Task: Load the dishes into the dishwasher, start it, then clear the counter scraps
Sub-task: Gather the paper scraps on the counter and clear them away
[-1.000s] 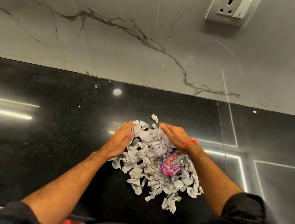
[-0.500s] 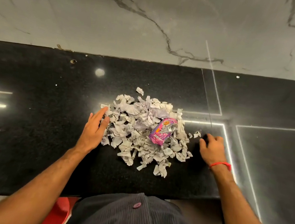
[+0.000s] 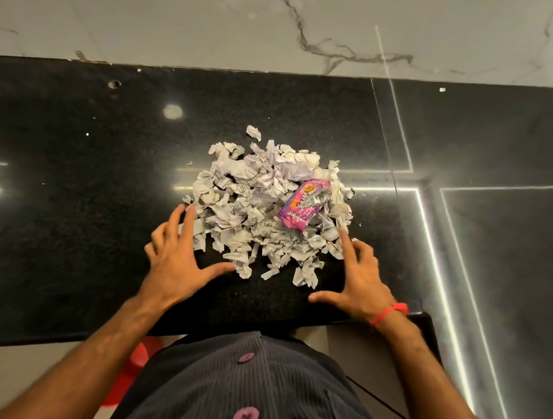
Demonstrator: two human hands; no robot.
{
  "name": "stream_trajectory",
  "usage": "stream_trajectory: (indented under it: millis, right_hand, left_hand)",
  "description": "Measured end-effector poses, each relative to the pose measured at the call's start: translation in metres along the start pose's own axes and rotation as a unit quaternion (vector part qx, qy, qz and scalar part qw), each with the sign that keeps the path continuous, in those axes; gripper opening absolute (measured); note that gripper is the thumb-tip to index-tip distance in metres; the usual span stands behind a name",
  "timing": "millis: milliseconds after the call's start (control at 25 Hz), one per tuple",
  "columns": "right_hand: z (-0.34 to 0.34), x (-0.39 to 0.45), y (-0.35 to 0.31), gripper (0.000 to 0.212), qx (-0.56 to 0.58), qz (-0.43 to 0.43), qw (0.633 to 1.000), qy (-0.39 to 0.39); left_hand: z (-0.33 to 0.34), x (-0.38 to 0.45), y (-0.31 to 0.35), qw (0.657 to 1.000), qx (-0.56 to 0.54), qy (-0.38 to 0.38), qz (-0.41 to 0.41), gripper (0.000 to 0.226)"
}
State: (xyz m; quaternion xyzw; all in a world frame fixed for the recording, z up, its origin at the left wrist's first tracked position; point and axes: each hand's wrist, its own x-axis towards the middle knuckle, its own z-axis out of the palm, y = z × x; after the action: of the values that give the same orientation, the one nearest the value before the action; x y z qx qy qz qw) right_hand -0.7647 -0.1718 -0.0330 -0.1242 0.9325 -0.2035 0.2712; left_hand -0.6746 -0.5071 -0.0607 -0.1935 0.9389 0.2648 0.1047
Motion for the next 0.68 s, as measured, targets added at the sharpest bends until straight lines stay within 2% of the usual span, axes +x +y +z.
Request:
stream_trajectory:
  millis: [120,240,360,480,680]
  right_hand:
    - [0.013,0.014,-0.031,0.13,-0.011,-0.04,0.998,0.046]
    - [-0.003,0.02,-0.03,0.135,0.003,-0.049,0.994,0.094]
    - [-0.026,0.027,-0.021,0.141,0.007,-0.042,0.991,0.127]
    - [-0.044,0.052,-0.027,0.151,-0.016,-0.033,0.997,0.07]
    - [-0.048,0.087,-0.06,0.153,-0.12,-0.099,0.988,-0.01]
  left_hand:
    - [0.009,0.0,0.02,0.997,-0.01,-0.023,0.069,0.135]
    - [-0.004,0.011,0.024,0.997,-0.037,-0.005,0.071,0.144]
    - [-0.015,0.015,0.02,0.996,0.005,-0.008,0.087,0.154]
    - [-0.009,0.019,0.04,0.989,0.052,-0.034,0.137,0.156]
    - [0.008,0.044,0.093,0.982,0.056,-0.079,0.162,0.159]
